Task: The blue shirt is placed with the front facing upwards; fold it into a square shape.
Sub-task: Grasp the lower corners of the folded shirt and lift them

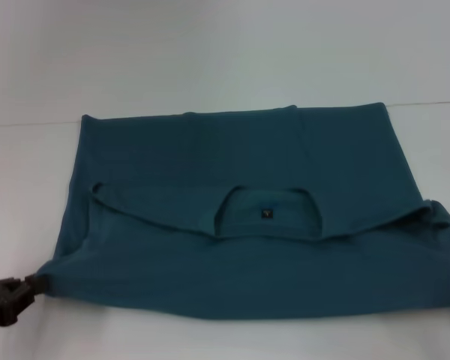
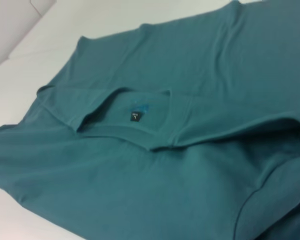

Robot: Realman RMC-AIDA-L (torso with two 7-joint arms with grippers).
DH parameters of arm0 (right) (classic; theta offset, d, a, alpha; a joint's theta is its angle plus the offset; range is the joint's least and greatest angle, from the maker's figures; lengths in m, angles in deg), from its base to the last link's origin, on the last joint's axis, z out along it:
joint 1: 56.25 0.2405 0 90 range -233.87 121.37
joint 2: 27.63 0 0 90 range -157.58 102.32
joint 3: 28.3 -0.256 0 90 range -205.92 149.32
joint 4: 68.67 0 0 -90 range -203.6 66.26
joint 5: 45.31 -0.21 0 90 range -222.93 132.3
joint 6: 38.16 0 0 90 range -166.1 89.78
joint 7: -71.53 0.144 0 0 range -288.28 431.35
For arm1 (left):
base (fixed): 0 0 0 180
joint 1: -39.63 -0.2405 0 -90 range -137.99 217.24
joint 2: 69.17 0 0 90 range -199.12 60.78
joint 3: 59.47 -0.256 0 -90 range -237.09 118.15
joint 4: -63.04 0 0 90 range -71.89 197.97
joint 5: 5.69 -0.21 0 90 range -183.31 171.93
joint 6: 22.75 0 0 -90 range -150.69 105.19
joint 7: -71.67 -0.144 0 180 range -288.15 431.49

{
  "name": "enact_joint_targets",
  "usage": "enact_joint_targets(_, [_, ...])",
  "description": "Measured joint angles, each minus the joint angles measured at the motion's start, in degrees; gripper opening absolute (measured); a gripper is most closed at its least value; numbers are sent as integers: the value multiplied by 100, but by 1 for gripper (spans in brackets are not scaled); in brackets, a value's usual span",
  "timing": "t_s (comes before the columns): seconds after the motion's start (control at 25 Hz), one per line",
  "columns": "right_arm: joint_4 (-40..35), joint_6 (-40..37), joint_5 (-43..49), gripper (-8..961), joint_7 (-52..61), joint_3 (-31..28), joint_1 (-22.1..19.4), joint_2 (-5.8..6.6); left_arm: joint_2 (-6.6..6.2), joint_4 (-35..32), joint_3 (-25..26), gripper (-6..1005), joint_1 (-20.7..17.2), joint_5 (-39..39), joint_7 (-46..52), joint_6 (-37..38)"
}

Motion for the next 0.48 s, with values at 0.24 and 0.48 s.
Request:
enact_joint_targets(0.24, [511, -282, -2, 66, -761, -624, -117, 60, -7, 300, 228, 31, -83, 0, -297, 194])
enact_joint_targets(0.48, [1098, -340, 27, 67, -1277, -846, -231, 176, -9, 458, 369, 31, -110, 0, -433, 369])
